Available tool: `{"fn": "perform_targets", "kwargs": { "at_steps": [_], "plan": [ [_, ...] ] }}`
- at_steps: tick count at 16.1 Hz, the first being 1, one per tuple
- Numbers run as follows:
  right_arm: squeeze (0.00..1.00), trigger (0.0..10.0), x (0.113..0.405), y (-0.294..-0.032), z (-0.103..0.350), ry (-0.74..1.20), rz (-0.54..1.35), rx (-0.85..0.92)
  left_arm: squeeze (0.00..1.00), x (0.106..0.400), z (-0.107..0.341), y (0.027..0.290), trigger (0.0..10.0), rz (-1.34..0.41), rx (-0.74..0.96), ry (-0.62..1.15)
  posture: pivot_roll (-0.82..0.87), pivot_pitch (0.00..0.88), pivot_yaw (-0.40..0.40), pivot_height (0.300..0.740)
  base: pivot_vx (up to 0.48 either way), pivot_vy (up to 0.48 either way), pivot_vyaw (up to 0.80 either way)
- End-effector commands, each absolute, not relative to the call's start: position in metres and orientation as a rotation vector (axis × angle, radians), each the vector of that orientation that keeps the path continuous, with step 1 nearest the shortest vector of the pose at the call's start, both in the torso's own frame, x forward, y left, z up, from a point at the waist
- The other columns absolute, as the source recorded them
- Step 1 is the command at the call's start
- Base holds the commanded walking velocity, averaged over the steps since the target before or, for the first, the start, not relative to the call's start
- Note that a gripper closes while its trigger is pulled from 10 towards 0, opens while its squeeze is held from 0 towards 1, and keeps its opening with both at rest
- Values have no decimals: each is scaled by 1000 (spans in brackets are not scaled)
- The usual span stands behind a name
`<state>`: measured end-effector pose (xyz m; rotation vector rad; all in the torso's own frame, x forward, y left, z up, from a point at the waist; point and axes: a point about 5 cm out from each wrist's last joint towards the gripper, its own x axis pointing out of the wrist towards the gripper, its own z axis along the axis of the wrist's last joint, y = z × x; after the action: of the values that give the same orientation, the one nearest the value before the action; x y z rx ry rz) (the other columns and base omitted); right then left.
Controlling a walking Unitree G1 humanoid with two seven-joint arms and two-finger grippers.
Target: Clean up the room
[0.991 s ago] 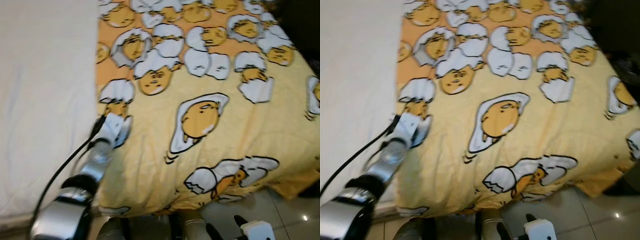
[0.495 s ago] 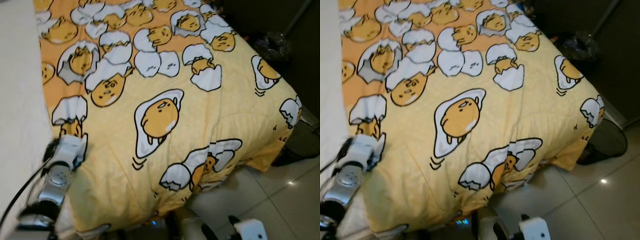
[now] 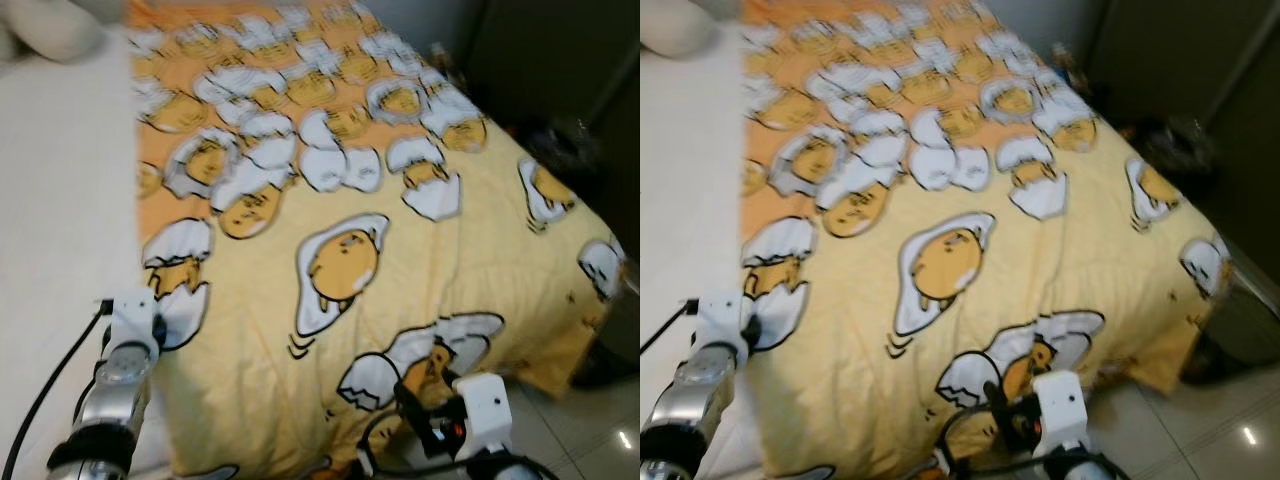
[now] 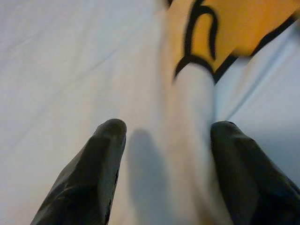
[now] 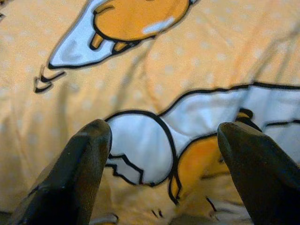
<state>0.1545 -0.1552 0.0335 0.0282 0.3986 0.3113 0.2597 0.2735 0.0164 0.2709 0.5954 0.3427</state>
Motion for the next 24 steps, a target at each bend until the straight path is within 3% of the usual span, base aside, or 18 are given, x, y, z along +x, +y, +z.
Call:
{"fn": "perform_targets", "kwargs": {
  "at_steps": [1, 3, 4, 6, 22, 23, 24],
  "plan": [
    [0, 10000, 161, -159, 32, 386, 298, 44, 0, 250, 13, 278, 10000, 348, 323, 652, -12, 0, 33, 740, 0, 0, 0],
    [0, 10000, 175, -158, 31, 362, 301, 60, 0, 260, 32, 277, 10000, 325, 329, 560, 10, 0, 47, 740, 0, 0, 0],
    [0, 10000, 193, -162, 37, 301, 262, 85, 0, 287, 68, 259, 10000, 270, 232, 322, 30, 0, 45, 740, 0, 0, 0],
    [0, 10000, 218, -167, 63, 169, 174, 122, 0, 309, 106, 213, 10000, 122, 103, 103, 28, 0, 18, 740, 0, 0, 0],
    [0, 10000, 218, -167, 63, 169, 174, 122, 0, 309, 106, 213, 10000, 122, 103, 103, 28, 0, 18, 740, 0, 0, 0],
    [0, 10000, 224, -170, 66, 147, 150, 130, 0, 310, 112, 202, 10000, 79, 72, 73, 29, 0, 15, 740, 0, 0, 0],
    [0, 10000, 233, -169, 68, 126, 132, 96, 0, 309, 107, 169, 10000, -55, 19, 65, -33, 0, 34, 740, 0, 0, 0]
  ]
}}
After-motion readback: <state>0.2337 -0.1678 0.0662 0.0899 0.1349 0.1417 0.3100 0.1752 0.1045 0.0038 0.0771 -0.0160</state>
